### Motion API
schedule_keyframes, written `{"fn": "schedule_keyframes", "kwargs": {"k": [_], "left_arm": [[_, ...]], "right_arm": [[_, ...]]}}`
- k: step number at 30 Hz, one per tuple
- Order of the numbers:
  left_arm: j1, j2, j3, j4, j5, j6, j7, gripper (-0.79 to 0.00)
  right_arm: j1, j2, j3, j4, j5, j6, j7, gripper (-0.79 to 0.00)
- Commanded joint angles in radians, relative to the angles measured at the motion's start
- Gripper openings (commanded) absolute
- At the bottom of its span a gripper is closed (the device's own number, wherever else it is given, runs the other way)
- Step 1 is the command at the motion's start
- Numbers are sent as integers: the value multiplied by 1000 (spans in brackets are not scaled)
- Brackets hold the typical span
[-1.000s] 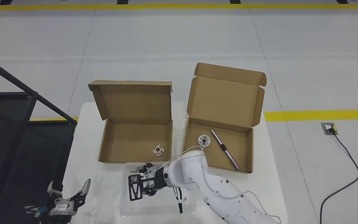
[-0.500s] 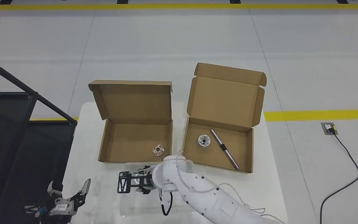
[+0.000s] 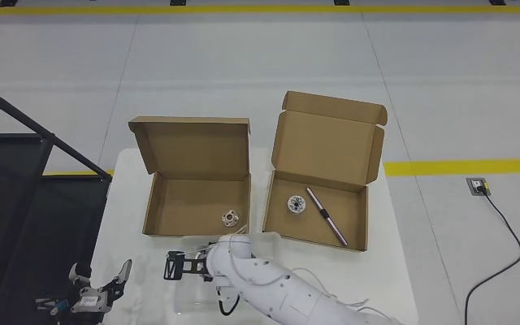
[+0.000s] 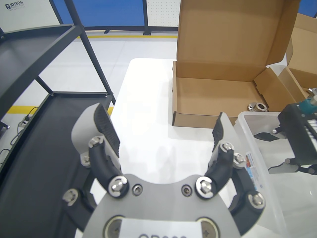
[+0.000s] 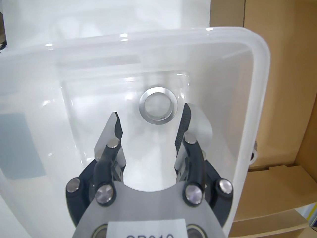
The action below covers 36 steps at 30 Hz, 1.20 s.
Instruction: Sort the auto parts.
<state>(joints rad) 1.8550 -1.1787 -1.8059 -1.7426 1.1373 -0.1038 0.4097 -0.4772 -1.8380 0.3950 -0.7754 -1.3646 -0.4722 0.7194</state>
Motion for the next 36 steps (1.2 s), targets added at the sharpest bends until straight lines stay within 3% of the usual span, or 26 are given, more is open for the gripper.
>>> {"fn": "schedule_keyframes", "kwargs": {"k": [1, 6, 21, 27, 36], "left_arm": [[0, 0, 0, 0, 0, 0, 0, 0], [0, 0, 0, 0, 0, 0, 0, 0], [0, 0, 0, 0, 0, 0, 0, 0], [0, 0, 0, 0, 0, 0, 0, 0], [0, 0, 0, 0, 0, 0, 0, 0]], "right_arm": [[10, -14, -2, 31, 7, -4, -8, -302], [33, -52, -10, 108, 14, 4, -21, -326], [75, -157, -38, 287, 5, 28, -32, -256], [86, -168, -45, 315, 19, 23, -49, -197], [98, -171, -62, 337, 57, 2, -69, -277]]}}
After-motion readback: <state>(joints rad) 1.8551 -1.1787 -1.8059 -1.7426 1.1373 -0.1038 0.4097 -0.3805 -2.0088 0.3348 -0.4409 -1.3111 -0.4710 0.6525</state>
